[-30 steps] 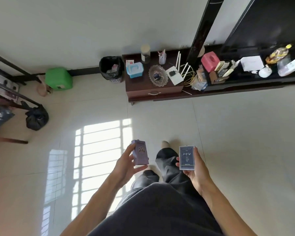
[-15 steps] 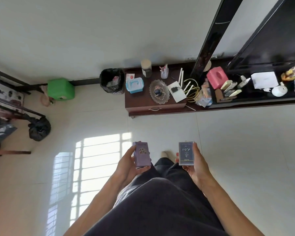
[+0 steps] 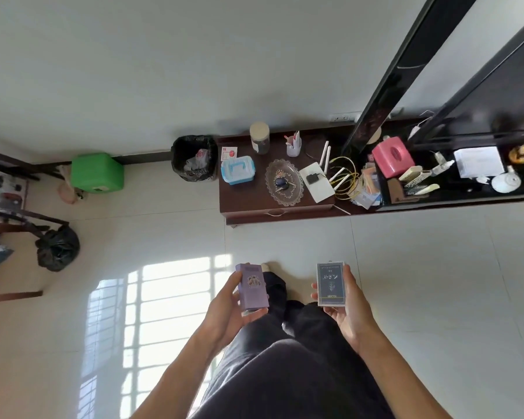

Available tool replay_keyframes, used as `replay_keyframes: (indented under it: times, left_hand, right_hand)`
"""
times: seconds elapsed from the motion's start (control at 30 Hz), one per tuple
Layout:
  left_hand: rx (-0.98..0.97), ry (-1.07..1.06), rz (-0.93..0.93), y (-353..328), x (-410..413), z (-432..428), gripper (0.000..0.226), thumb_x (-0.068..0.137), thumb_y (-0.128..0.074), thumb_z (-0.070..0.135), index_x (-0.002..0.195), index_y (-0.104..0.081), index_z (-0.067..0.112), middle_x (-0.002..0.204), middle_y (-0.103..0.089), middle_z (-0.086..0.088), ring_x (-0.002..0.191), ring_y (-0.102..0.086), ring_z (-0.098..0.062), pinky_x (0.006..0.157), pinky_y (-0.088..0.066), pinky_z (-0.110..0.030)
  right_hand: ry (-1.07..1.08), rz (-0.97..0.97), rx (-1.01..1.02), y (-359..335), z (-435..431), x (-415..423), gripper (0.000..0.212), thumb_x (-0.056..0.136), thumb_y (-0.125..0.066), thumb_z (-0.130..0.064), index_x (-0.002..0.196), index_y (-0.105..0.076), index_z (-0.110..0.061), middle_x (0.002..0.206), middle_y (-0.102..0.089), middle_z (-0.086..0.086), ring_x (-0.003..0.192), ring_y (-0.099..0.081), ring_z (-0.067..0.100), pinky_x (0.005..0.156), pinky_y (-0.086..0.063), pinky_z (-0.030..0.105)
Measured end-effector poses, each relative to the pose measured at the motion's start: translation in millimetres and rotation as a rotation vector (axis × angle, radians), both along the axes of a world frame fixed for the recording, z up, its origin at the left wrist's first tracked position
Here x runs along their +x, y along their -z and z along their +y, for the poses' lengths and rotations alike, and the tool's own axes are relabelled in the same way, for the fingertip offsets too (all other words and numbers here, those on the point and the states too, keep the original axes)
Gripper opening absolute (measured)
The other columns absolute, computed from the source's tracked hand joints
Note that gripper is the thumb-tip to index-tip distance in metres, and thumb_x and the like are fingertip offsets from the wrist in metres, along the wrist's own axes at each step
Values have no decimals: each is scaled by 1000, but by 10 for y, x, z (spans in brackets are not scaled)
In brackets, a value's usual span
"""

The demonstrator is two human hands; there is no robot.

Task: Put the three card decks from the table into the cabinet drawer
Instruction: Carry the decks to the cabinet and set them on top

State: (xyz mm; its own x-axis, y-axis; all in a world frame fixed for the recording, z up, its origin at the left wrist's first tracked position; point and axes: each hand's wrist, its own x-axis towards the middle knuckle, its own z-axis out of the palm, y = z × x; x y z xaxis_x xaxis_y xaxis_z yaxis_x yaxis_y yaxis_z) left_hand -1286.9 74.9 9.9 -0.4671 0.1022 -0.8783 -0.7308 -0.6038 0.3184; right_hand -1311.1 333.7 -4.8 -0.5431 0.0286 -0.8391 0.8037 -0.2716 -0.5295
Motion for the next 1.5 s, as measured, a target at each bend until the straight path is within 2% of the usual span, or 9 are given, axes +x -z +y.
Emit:
replay_keyframes:
  times: [0.23, 0.37, 0.53, 0.87, 0.97, 1.1, 1.2, 1.27, 1.5]
  left_hand:
    - [20, -10, -64, 637, -572, -124, 46, 96, -57, 40, 136, -57, 16, 124, -60, -23, 108, -60, -39, 94, -49, -54]
    - [9, -30, -76, 1395, -844, -105, 40, 98, -55, 35, 134, -61, 18, 117, -68, -18, 100, -71, -33, 85, -53, -48]
    - [-75, -9, -76, 2665, -1106, -16, 47, 94, -60, 43, 134, -61, 20, 125, -68, -15, 101, -73, -26, 82, -55, -45]
    - [-301, 13, 71, 5033, -1535, -52, 42, 83, -67, 54, 121, -67, 37, 121, -71, -2, 106, -73, -25, 77, -61, -37]
    - [-465, 50, 209, 5460, -1688, -256, 43, 80, -64, 63, 120, -63, 47, 117, -71, 8, 104, -73, -18, 76, -60, -32]
    - [-1030, 160, 421, 5824, -2148, -734, 51, 78, -63, 64, 126, -55, 49, 105, -69, 13, 90, -69, -2, 61, -52, -12]
    - [-1393, 218, 424, 6071, -2609, -1027, 71, 79, -67, 61, 140, -43, 35, 116, -63, 10, 95, -66, -6, 74, -60, -28]
    - [-1518, 258, 379, 6208, -2873, -1122, 77, 78, -65, 63, 143, -39, 29, 129, -62, -1, 111, -64, -21, 89, -58, -44]
    - [-1784, 396, 303, 6538, -3276, -1146, 77, 78, -67, 52, 143, -40, 21, 133, -59, -11, 123, -55, -33, 98, -48, -49]
  right_hand:
    - [17, -42, -45, 615, -149, -627, 47, 105, -40, -52, 106, -79, -26, 112, -76, 20, 90, -77, 27, 83, -54, 39]
    - [-28, -34, -95, 1413, -143, -1008, 51, 105, -35, -41, 134, -65, -12, 122, -71, 26, 100, -71, 35, 75, -58, 31]
    - [-145, -26, -73, 2809, -156, -1425, 48, 106, -39, -40, 130, -66, -9, 119, -72, 27, 92, -73, 28, 69, -59, 26]
    - [-507, 207, -25, 5215, -539, -2265, 40, 85, -60, -47, 124, -67, -46, 125, -72, 4, 102, -74, 24, 93, -52, 39]
    - [-643, 411, 38, 5561, -788, -2498, 45, 81, -64, -48, 125, -65, -51, 116, -75, -5, 101, -74, 11, 84, -55, 24]
    - [-841, 861, 417, 5847, -1244, -2833, 47, 83, -67, -51, 129, -56, -52, 104, -74, -14, 93, -72, 6, 77, -56, 22]
    - [-932, 1166, 952, 5999, -1610, -3053, 50, 85, -64, -52, 133, -54, -41, 102, -68, -2, 94, -68, 23, 76, -57, 37]
    - [-989, 1241, 1158, 6078, -1803, -3174, 51, 86, -64, -50, 132, -57, -31, 98, -66, 7, 93, -67, 31, 68, -53, 38]
    - [-1051, 1268, 1415, 6370, -2031, -3397, 46, 89, -65, -47, 125, -60, -18, 102, -66, 15, 93, -66, 36, 71, -50, 42]
